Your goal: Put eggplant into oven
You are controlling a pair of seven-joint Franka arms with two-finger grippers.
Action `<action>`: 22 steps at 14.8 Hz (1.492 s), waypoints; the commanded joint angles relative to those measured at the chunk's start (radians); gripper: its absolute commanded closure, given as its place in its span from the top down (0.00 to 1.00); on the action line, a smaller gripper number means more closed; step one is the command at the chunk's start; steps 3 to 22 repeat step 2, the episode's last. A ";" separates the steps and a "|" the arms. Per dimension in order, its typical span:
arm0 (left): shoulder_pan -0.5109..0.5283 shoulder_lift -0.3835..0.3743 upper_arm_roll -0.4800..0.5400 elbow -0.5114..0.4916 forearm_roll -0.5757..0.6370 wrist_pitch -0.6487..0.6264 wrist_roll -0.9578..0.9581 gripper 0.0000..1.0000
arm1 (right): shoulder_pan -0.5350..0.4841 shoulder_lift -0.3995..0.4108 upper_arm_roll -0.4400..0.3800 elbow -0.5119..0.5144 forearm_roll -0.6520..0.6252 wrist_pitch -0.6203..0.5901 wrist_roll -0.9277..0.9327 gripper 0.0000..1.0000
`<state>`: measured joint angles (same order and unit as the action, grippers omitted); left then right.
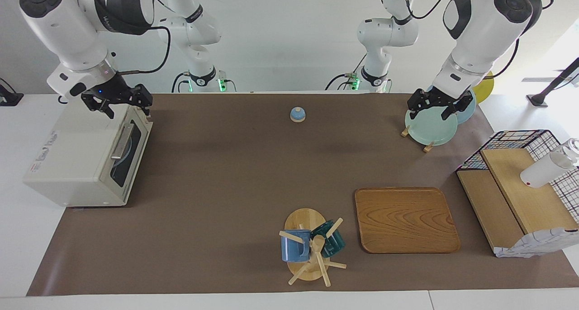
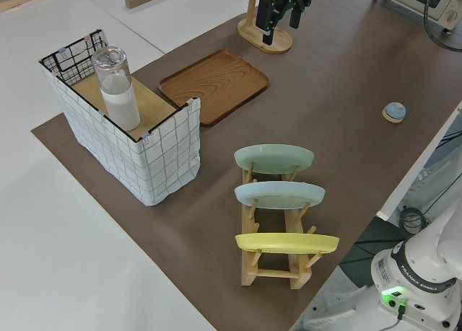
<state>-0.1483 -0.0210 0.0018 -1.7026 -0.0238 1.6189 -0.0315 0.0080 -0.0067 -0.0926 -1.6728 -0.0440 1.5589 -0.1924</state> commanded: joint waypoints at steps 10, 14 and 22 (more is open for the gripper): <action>0.012 -0.020 -0.003 -0.017 -0.008 0.015 0.008 1.00 | -0.007 -0.007 0.002 0.002 0.027 0.003 0.018 1.00; 0.012 -0.020 -0.003 -0.017 -0.008 0.015 0.008 1.00 | -0.007 -0.007 0.002 0.002 0.027 0.003 0.018 1.00; 0.012 -0.020 -0.003 -0.017 -0.008 0.015 0.008 1.00 | -0.007 -0.007 0.002 0.002 0.027 0.003 0.018 1.00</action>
